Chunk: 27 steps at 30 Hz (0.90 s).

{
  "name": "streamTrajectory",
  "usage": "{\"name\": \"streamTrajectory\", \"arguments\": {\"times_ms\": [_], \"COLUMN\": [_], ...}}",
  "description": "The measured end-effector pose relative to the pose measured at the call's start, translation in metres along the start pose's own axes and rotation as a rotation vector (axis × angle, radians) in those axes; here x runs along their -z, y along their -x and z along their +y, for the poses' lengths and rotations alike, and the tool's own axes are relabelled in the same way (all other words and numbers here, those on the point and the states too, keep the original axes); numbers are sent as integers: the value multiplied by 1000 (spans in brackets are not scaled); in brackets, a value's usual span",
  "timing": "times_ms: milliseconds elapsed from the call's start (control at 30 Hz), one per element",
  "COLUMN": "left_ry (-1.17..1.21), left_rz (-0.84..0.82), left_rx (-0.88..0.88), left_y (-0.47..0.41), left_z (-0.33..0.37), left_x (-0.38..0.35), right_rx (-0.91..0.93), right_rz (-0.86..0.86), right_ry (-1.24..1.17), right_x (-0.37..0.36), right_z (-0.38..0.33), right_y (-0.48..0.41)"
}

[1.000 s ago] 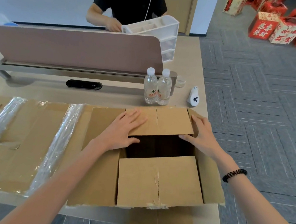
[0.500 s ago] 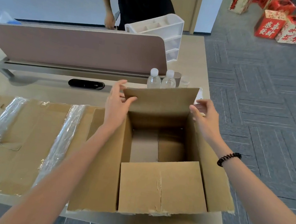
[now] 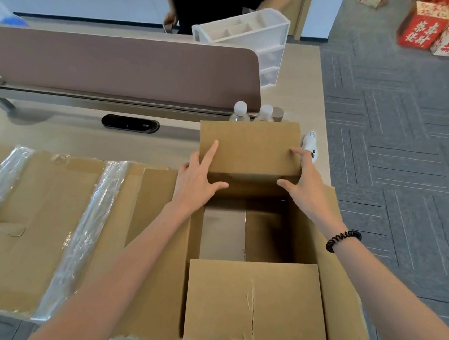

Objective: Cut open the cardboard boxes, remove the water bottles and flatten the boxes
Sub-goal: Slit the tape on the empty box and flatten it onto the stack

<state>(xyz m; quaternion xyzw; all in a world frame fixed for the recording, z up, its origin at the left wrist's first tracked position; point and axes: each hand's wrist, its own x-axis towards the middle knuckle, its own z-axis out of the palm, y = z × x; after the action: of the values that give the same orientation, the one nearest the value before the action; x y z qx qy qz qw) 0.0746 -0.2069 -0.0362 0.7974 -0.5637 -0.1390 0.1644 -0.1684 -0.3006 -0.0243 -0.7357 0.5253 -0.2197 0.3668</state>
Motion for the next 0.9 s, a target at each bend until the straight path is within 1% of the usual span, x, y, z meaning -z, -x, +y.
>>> {"name": "streamTrajectory", "arguments": {"times_ms": [133,200,233,300,333,400,433,533,700,900], "left_ry": [-96,-222,-285,-335,-332,-285,-243,-140,-159,-141], "left_rz": [27,22,17,30,25,22,25,18,23,-4], "left_rx": [-47,-38,-31,-59,-108,-256,-303,-287,-290,-275], "left_y": [-2,-5,-5,-6,-7,-9,-10,-11,-9,-9], "left_z": [1,2,2,2,2,4,7,13,15,15], "left_x": [-7,-13,-16,-19,-20,-22,-22,-17,-14,-15], "right_rx": [22,9,22,110,164,233,261,350,325,268], "right_rz": [14,35,56,94,95,46,22,23,-18,-10], "right_ry": [147,194,240,403,485,604,651,769,818,758], "right_x": [-5,-8,-10,-13,-15,-16,-17,-20,-21,-18], "right_z": [6,9,12,18,20,20,20,20,17,8], "right_y": [-2,-4,-5,-7,-8,-12,-13,-15,-14,-10]}}
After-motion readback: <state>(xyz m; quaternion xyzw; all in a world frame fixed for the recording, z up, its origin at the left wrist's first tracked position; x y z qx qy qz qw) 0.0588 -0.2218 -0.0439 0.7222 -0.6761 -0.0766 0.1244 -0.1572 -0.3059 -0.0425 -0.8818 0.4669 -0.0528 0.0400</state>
